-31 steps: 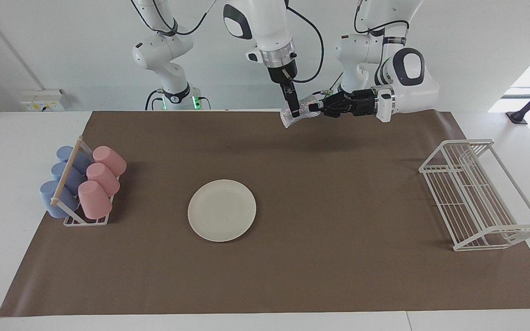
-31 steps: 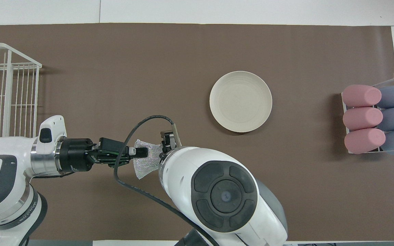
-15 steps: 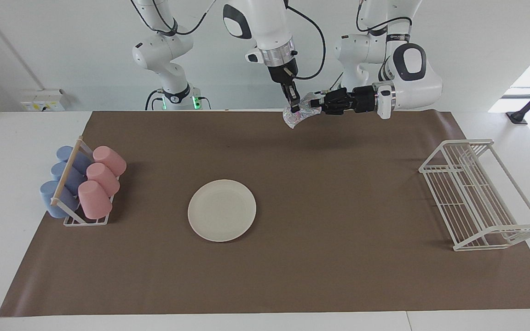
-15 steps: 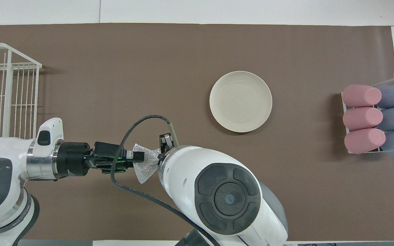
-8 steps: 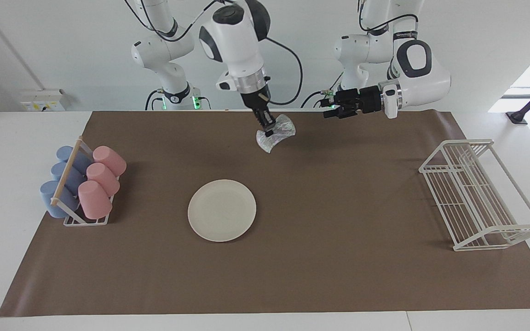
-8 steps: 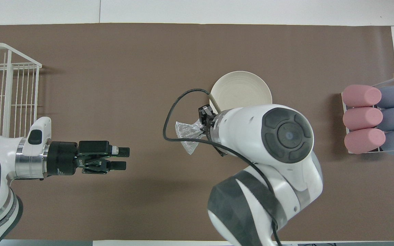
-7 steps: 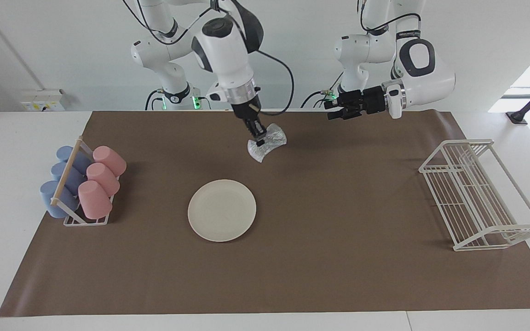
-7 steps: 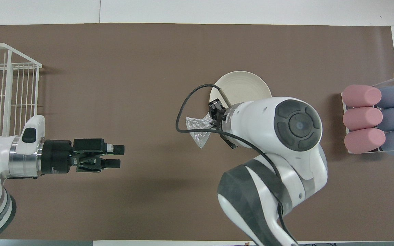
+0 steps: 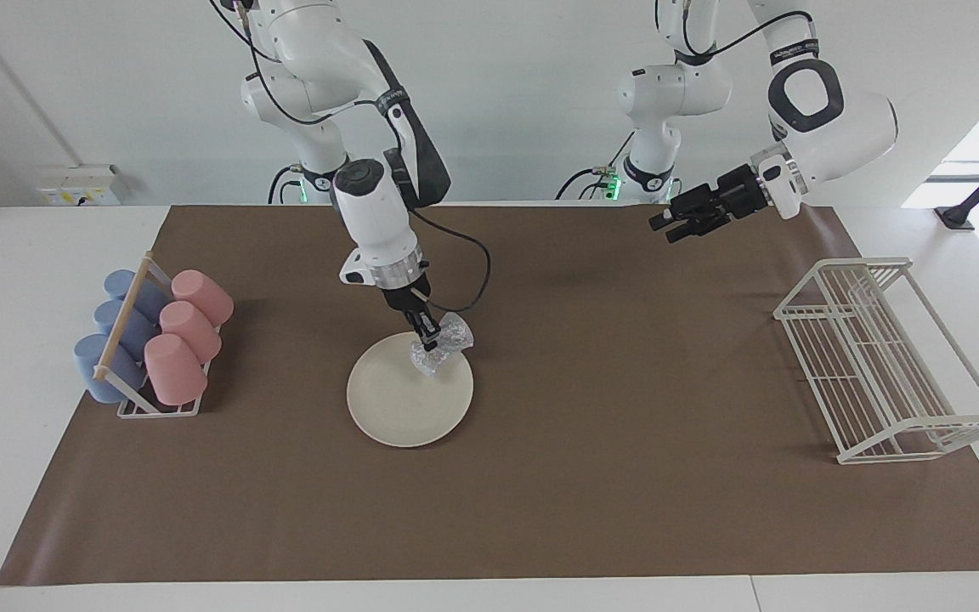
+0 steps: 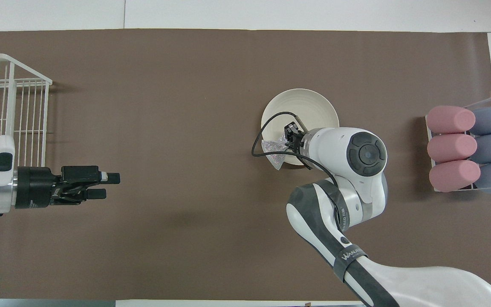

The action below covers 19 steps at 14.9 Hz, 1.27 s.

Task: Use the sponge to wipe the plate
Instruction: 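Rub the scrubber around the plate surface with the right gripper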

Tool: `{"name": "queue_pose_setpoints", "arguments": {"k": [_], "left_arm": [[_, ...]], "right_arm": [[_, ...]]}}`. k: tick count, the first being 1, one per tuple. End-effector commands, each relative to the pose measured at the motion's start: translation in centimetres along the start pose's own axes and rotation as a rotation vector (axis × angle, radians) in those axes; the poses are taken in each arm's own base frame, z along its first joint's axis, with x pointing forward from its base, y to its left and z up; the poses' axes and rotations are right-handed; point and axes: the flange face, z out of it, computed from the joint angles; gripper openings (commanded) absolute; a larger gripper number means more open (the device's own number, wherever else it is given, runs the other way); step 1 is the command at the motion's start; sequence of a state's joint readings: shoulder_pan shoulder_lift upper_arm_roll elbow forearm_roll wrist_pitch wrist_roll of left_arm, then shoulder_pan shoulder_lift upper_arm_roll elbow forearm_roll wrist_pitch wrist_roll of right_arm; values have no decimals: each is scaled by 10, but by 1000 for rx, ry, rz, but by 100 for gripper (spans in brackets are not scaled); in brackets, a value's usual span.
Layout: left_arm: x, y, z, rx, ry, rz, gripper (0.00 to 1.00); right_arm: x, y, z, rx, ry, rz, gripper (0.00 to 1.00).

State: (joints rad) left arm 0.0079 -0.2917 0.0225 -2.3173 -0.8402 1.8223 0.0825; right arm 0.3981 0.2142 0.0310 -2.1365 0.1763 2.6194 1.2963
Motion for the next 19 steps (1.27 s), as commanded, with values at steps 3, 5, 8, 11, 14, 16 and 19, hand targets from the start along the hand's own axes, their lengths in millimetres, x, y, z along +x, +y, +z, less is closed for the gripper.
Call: {"name": "queue_pose_setpoints", "arguments": {"k": [3, 5, 8, 11, 14, 16, 19], "left_arm": [[31, -7, -22, 311, 69, 105, 100], [36, -11, -26, 392, 97, 132, 100], [38, -19, -29, 490, 101, 158, 100], [38, -22, -30, 555, 94, 176, 100], [39, -24, -33, 563, 101, 173, 100], [41, -25, -36, 562, 113, 171, 100], [42, -28, -38, 562, 119, 153, 100]], "right_arm": [[32, 13, 49, 7, 23, -84, 0], [82, 25, 46, 1, 47, -173, 0], [120, 32, 42, 1, 67, -268, 0], [102, 27, 44, 4, 54, -244, 0], [45, 12, 50, 13, 26, -128, 0], [18, 8, 54, 12, 13, -49, 0], [7, 4, 54, 35, 14, -5, 0]]}}
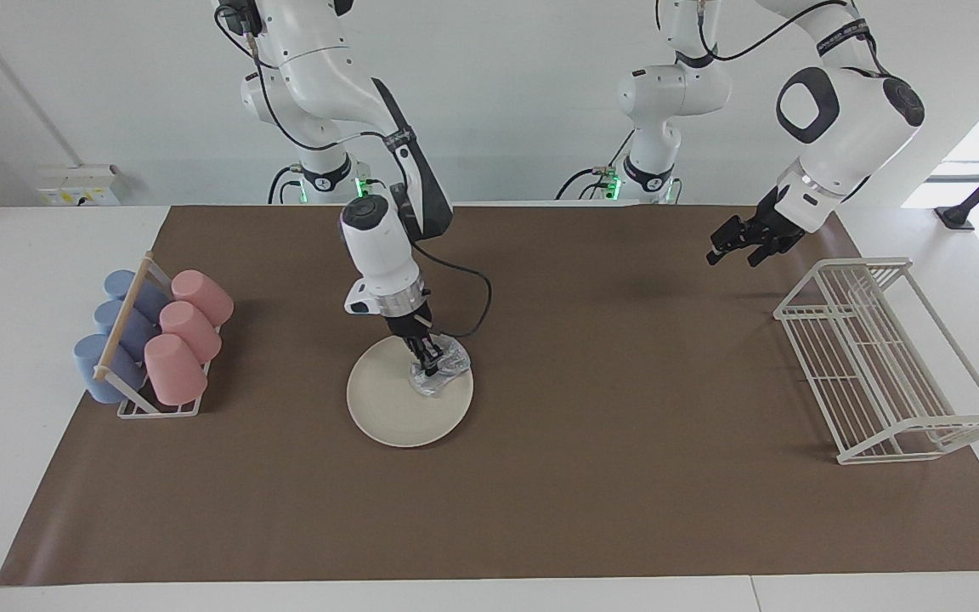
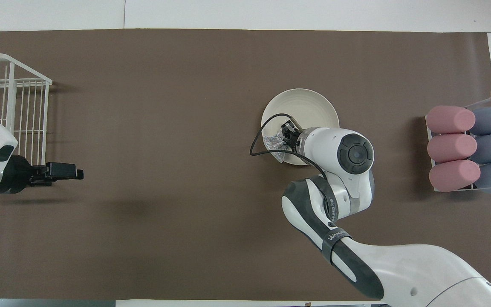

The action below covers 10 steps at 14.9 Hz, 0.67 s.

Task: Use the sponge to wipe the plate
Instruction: 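Rub the scrubber around the plate surface with the right gripper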

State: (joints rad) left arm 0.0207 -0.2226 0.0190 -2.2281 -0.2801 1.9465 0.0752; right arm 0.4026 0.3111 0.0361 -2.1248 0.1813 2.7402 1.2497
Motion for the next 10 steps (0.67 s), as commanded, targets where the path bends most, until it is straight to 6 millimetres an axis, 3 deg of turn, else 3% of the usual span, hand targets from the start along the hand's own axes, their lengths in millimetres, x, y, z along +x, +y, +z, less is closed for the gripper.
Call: {"name": "queue_pose_setpoints", "arguments": {"k": [1, 2, 4, 6, 8, 10], "left_arm": [[6, -2, -3, 24, 17, -14, 100], [6, -2, -4, 25, 20, -13, 100], [6, -3, -4, 24, 19, -15, 100], [6, -4, -4, 24, 21, -16, 100], [6, -4, -4, 24, 21, -16, 100], [6, -4, -4, 24, 21, -16, 100]], "right_arm": [[12, 7, 14, -1, 4, 11, 0], [22, 9, 13, -1, 10, -50, 0], [71, 20, 9, -5, 34, -123, 0], [107, 32, 6, -12, 52, -215, 0], [109, 34, 7, -18, 50, -227, 0], [96, 30, 8, -21, 39, -210, 0]]}}
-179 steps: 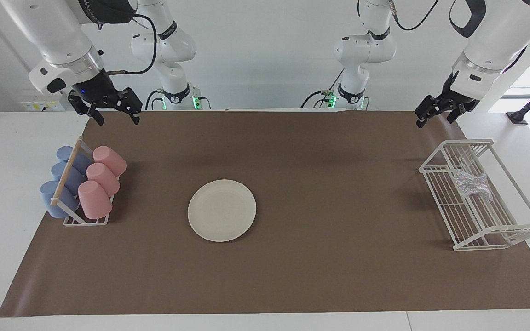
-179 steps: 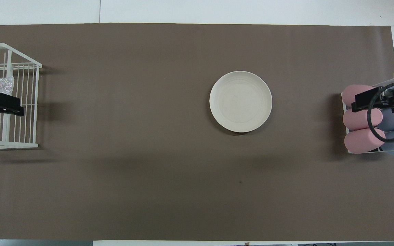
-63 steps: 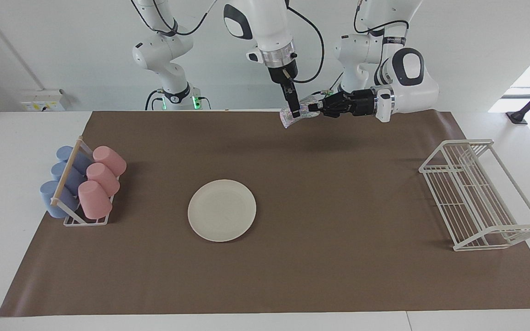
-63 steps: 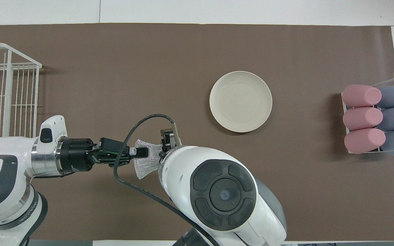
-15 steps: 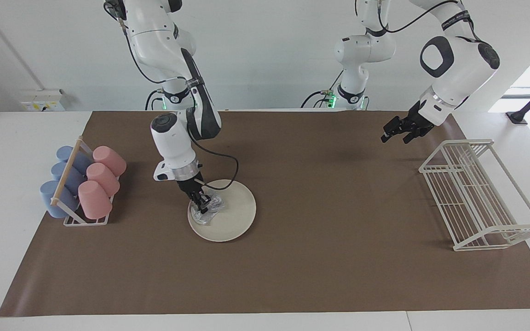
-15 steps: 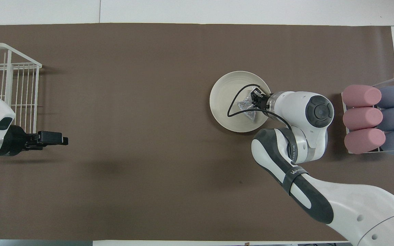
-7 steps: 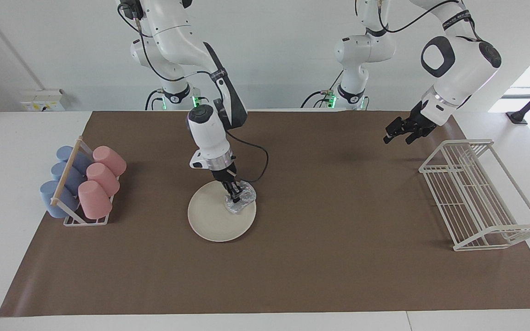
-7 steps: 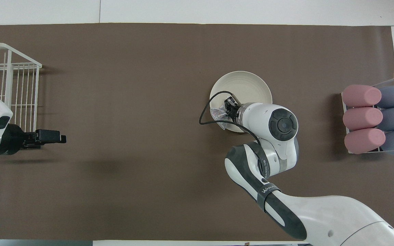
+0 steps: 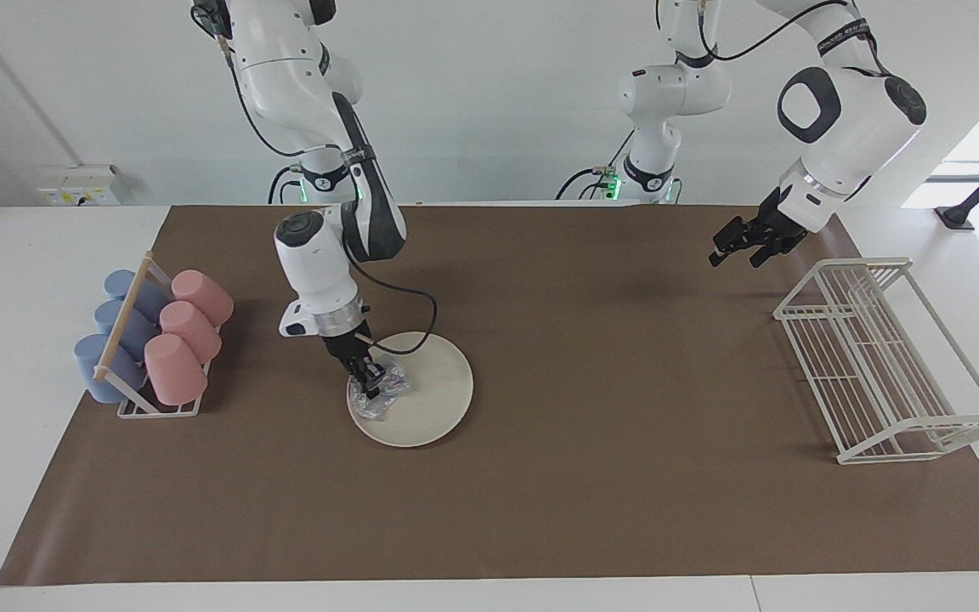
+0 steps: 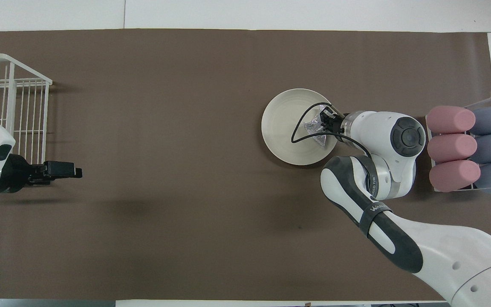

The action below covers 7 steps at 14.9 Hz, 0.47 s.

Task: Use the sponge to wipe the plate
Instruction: 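Rub the scrubber around the plate surface with the right gripper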

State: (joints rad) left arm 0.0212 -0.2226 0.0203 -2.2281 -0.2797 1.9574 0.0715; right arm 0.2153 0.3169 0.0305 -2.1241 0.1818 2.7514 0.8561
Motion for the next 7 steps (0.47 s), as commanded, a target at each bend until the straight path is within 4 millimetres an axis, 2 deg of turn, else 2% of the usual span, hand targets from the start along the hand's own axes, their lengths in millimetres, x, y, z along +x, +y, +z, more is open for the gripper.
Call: {"name": "queue_pose_setpoints", "arguments": {"k": [1, 7], "left_arm": [[5, -3, -3, 23, 9, -11, 100], [6, -2, -3, 24, 16, -10, 100]], "right_arm": [[-26, -7, 18, -15, -33, 32, 0], [-116, -47, 23, -13, -77, 282, 0]]}}
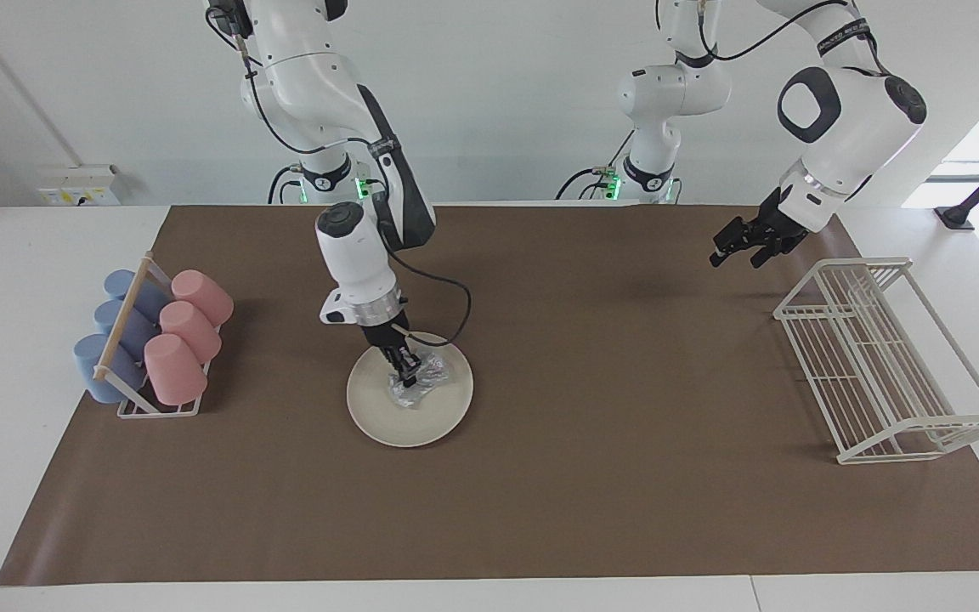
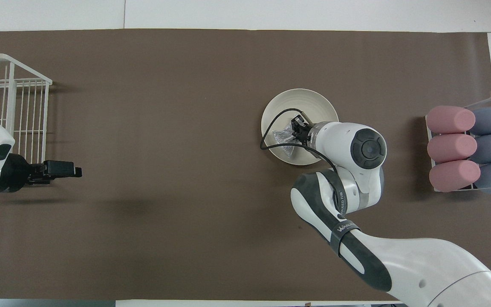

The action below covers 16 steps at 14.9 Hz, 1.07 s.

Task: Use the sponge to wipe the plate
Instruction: 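Rub the scrubber around the plate surface with the right gripper, then carry the scrubber off the plate toward the left gripper with the right gripper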

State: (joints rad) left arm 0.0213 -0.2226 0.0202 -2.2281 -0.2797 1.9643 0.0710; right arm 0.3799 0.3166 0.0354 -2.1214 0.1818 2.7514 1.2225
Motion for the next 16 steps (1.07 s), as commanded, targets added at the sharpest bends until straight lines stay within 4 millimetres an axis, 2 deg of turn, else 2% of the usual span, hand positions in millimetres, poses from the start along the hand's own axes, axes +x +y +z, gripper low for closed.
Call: {"name": "queue_pose_setpoints", "arguments": {"k": [1, 3, 5, 7, 9, 12, 13, 14, 16], "left_arm": [[5, -2, -3, 24, 14, -10, 100], [6, -2, -3, 24, 16, -10, 100], [5, -2, -3, 24, 13, -9, 100], [5, -2, -2, 24, 10, -9, 100], [5, -2, -2, 24, 10, -11, 100], [3, 0, -3, 10, 4, -41, 100], [3, 2, -2, -18, -1, -61, 100], [2, 10, -2, -112, -12, -97, 100], [1, 24, -6, -333, -25, -180, 100]], "right_arm": [[-33, 5, 21, -26, -25, 86, 0], [-29, 2, 20, -26, -24, 92, 0], [-31, -12, 11, -7, -27, 97, 0], [-40, -34, -9, -37, -52, 148, 0], [-51, -60, -55, -67, -79, 191, 0], [-57, -90, -149, -119, -108, 257, 0], [-60, -99, -186, -135, -115, 288, 0], [-64, -103, -221, -151, -115, 326, 0], [-71, -106, -272, -165, -109, 385, 0]]}}
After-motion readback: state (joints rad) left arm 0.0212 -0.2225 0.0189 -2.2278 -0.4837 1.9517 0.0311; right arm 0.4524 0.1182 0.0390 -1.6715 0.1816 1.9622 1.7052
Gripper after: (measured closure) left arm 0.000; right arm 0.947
